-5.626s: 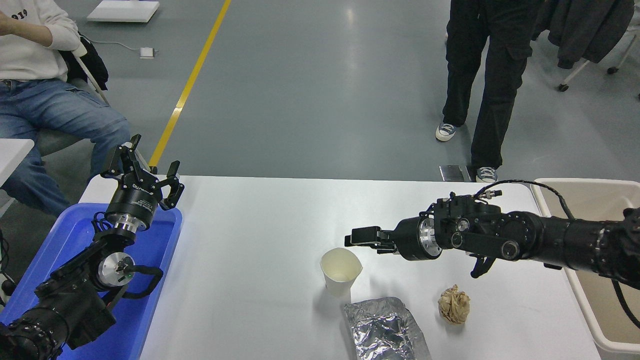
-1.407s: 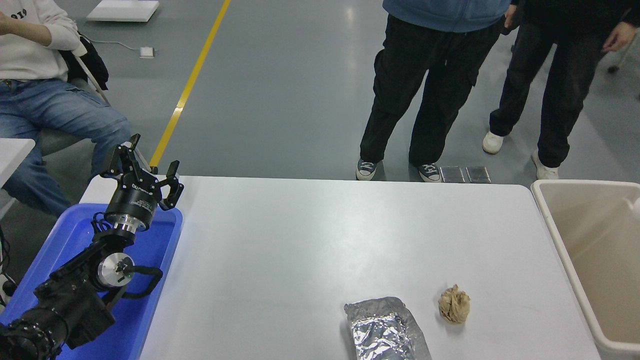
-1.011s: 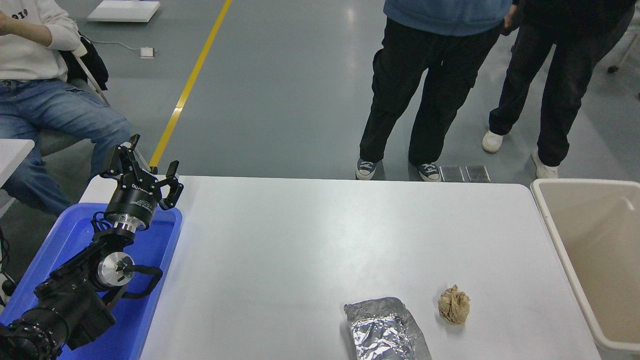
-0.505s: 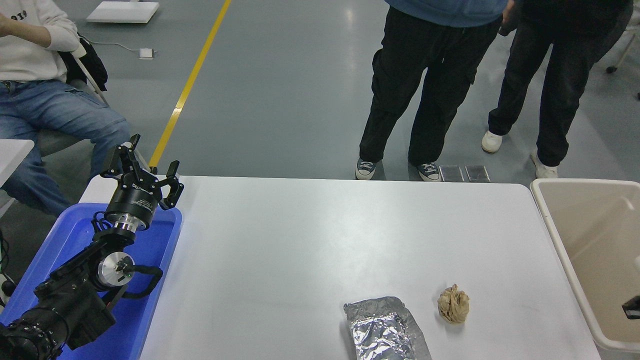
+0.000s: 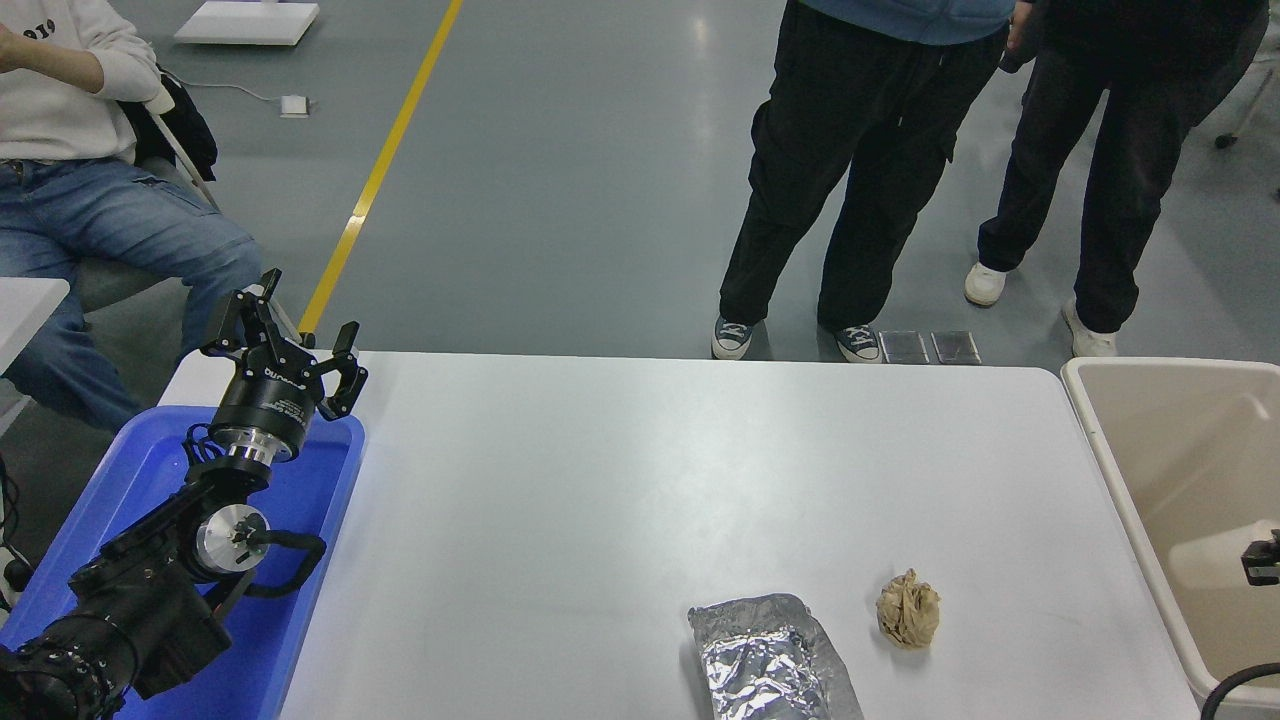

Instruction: Dispose of the paper cup in the dustbin

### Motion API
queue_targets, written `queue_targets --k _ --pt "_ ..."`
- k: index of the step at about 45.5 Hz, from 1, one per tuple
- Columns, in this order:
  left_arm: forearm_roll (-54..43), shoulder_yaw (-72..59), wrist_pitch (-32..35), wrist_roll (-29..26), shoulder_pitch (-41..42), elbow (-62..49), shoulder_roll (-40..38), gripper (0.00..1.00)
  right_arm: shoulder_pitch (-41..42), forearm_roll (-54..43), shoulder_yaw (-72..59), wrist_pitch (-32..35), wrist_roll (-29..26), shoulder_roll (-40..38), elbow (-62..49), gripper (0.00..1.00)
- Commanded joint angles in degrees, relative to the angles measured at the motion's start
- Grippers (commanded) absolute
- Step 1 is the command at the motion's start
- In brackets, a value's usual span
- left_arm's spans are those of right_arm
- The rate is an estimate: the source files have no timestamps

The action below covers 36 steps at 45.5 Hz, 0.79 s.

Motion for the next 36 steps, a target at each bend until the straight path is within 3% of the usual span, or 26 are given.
queue_targets --k 1,12,29,36 --pt "0.0 -0.03 -0.05 0.0 0.0 0.0 0.08 1.0 -0.45 -0.11 0.07 0.96 -0.79 -0.86 0.16 1.0" --pt "0.0 -0.03 -0.05 0.0 0.17 -0.08 0.26 1.0 -0.98 -1.77 -3.35 10.53 -1.41 -1.21 0.43 1.0" --pt "0.0 -0.03 -0.05 0.0 0.0 0.0 0.09 1.0 9.04 -7.75 -17.07 37.07 -0.44 -1.3 6.22 1.0" --pt "0.0 0.05 -0.05 0.0 0.0 0.0 0.09 1.0 13.69 -9.77 -17.86 38.67 0.0 -1.38 14.04 1.0"
